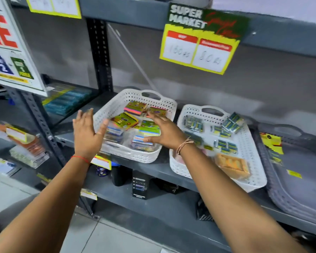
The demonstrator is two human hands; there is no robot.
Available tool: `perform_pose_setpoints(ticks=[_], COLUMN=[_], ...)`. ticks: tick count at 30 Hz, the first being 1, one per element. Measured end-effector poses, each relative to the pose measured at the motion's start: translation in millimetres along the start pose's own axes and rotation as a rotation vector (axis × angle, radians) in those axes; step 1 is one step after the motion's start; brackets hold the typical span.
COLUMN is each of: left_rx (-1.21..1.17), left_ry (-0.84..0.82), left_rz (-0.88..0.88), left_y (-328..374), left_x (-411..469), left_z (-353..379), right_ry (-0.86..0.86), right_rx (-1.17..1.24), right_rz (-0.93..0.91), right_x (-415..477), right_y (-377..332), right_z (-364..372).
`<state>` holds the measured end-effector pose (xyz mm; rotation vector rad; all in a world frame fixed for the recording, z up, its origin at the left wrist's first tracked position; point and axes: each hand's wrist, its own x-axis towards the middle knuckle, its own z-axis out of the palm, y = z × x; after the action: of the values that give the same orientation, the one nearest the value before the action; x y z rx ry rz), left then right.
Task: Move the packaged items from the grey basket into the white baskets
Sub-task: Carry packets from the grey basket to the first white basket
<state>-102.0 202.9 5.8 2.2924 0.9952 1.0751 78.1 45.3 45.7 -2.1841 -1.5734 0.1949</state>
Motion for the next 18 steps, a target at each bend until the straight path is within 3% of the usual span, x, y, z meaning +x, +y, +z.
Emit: perform_pose_setpoints(ticks=[2,5,11,15,18], left_rx=[-0.085,-0.181,-0.059,0.046,0.047], left_ry=[0.014,-0.11,-0.357,-0.388,-0.388], left_rz=[0.072,0.292,0.499,0.495,0.472], left_y=[39.4,106.4,167.2,163.0,166.0], left_x=[-1.9,-21.3,-70.3,-81.9,-83.3], left_z=[13.4,49.9,110.1,120.8,124.2], right_ry=[0.152,0.27,0.379,0.324,0.125], right_rx=[-0.026,-0.055,-0.096,-0.19,-0.242], right_rz=[-0.009,0.055,0.247,0.451,0.639], right_x=[-16.2,-50.3,-136.7,-178.4,-191.3], right_y=[15.8,50.5,140.2,208.7,250.0], right_z=[-14.9,-41.6,-93.6,-119.0,-123.9])
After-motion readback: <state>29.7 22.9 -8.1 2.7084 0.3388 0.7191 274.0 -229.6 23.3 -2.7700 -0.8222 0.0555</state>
